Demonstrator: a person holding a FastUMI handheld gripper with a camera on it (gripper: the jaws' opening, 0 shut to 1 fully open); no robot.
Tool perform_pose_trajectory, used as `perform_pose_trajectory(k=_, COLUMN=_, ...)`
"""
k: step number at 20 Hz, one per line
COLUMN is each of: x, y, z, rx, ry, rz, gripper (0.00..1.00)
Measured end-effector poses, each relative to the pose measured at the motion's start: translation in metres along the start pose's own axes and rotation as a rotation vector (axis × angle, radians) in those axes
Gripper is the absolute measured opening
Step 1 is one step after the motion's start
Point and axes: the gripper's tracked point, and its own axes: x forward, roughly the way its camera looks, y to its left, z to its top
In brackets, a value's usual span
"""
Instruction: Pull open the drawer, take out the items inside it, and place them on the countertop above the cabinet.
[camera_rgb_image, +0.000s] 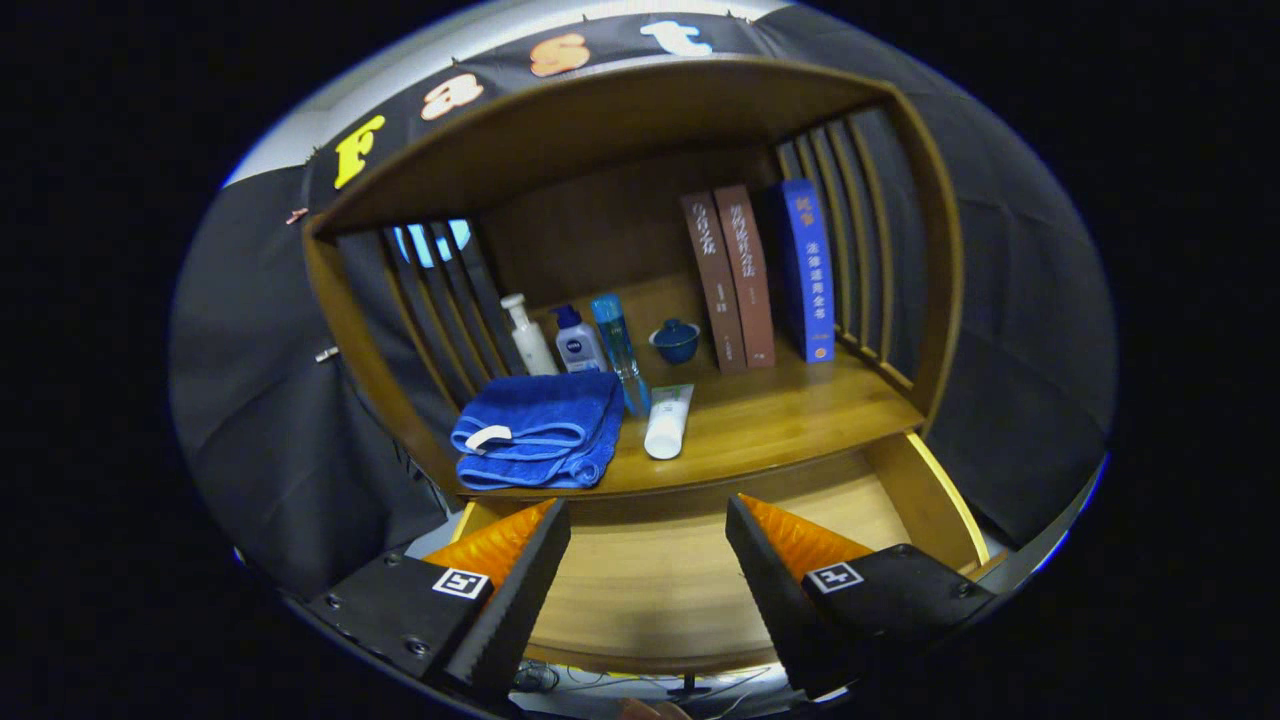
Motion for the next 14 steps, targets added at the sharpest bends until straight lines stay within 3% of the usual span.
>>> perform_pose_trajectory(k=6, x=-0.066, y=-0.01, z=-0.102, rx=-0.079, ry=-0.075, rz=-0.026, gripper=0.99)
perform_pose_trajectory(k=11, x=-0.057, y=-0.027, z=-0.159, rx=-0.021, ry=-0.061, rz=-0.059, gripper=0.99)
perform_pose_trajectory(k=14, x=-0.04, y=-0.035, z=-0.17, rx=-0.03, ry=-0.066, rz=-0.078, gripper=0.99)
